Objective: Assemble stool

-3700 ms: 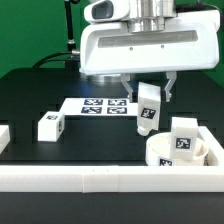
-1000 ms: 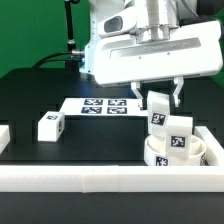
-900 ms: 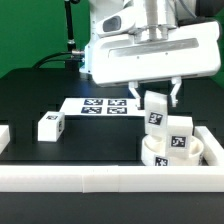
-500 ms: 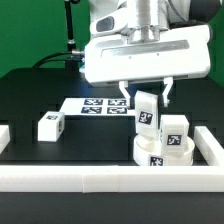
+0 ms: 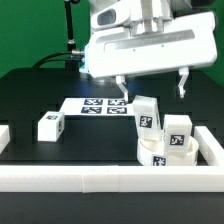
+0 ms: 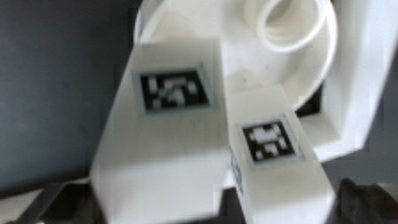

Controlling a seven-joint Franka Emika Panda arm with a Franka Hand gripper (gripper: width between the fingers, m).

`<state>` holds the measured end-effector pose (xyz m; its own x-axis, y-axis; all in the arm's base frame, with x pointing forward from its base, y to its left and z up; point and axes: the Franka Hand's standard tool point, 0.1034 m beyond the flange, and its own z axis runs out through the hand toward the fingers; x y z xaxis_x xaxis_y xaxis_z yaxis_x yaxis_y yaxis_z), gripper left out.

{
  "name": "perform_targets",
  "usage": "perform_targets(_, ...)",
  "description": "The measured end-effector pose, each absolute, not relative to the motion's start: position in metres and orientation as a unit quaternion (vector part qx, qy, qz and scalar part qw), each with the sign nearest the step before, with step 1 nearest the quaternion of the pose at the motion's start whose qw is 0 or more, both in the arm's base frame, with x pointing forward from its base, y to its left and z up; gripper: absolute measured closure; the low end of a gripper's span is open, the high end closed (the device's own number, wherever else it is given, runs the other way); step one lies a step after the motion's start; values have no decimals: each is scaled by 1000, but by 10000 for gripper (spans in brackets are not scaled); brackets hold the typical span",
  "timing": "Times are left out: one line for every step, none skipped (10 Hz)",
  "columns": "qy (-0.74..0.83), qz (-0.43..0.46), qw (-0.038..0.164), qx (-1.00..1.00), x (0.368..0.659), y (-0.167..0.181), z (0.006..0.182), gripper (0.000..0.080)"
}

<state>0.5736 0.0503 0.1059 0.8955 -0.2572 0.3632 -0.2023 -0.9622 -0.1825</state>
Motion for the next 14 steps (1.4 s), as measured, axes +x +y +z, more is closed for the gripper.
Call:
perform_targets(118, -184, 77, -973, 577, 49, 114, 151)
perform_targets(120, -181, 81, -973, 581, 47, 122, 151)
perform_targets(121, -183, 79, -972, 581, 46, 120, 151)
perform_targets(121, -181, 79, -973, 580, 46, 118, 151)
perform_targets(121, -181, 79, -973, 580, 46, 118, 151)
perform_targets(121, -177, 81, -973, 579, 47, 117, 151)
perform_targets(121, -157, 87, -976, 577, 48, 115, 151)
perform_targets(108, -166, 78, -977, 578, 41, 111, 151)
perform_targets(105, -131, 87, -982, 572, 42, 105, 151)
perform_targets(90, -67, 103, -988, 569, 47, 106, 151)
perform_targets(99, -22, 117, -988, 570, 49, 109, 151)
perform_targets(94, 0, 121, -988, 572, 49, 109, 151)
perform_targets(93, 4, 122, -988, 572, 49, 108, 151)
perform_targets(68, 0, 119, -991, 572, 48, 108, 151)
